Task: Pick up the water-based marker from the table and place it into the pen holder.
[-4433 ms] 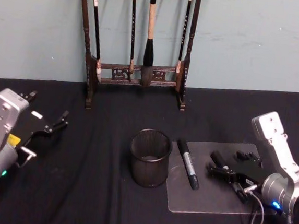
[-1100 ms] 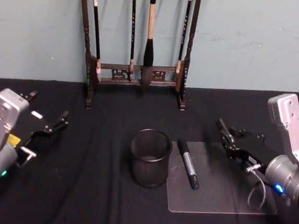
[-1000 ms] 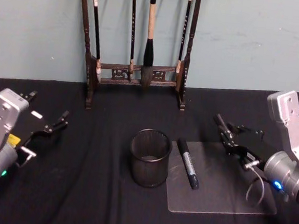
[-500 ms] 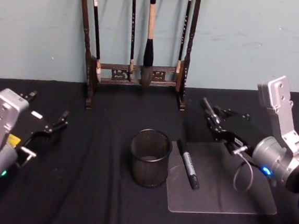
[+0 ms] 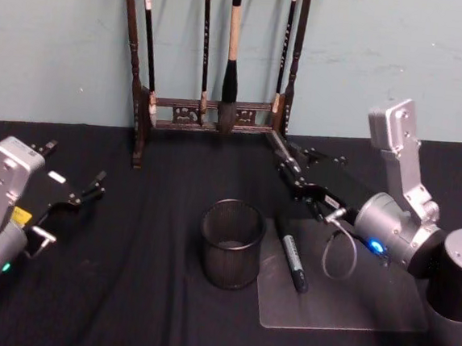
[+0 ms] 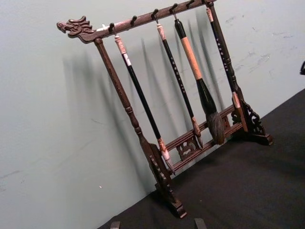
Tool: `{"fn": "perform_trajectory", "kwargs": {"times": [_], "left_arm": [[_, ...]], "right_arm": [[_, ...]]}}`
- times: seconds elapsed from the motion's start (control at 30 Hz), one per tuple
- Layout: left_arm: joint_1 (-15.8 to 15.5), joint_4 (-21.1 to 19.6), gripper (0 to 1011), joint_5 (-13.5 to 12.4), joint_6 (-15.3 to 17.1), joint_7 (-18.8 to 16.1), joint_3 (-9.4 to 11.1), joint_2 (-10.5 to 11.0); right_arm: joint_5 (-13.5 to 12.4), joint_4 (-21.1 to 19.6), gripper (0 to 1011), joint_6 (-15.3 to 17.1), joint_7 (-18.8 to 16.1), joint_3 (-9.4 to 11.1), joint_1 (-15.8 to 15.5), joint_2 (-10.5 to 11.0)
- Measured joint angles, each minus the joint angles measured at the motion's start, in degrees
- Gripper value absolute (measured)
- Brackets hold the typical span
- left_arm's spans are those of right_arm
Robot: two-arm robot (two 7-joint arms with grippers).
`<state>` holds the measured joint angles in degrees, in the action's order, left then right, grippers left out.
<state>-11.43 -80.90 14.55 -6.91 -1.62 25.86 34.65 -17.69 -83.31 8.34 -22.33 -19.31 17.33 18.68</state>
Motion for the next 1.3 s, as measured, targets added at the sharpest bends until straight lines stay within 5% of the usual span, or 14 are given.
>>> {"fn": "perform_trajectory", "kwargs": {"times": [0.5,0.83,1.3], "left_arm": [[0.0,0.0,1009,0.0,0.0,0.0,0.0,0.0],[0.0,0.0,1009,0.0,0.0,0.0,0.0,0.0],[0.0,0.0,1009,0.0,0.0,0.0,0.0,0.0]], "right_arm": [[-0.1,2.8,242,-3.3,-2.2,-5.1,3.9,-2.3],[-0.1,6.4,241,-6.9,-2.7,-7.1,5.6,-4.9],[0.3,8.6,241,-7.4,-3.1,-9.1,6.3,-6.3]]}}
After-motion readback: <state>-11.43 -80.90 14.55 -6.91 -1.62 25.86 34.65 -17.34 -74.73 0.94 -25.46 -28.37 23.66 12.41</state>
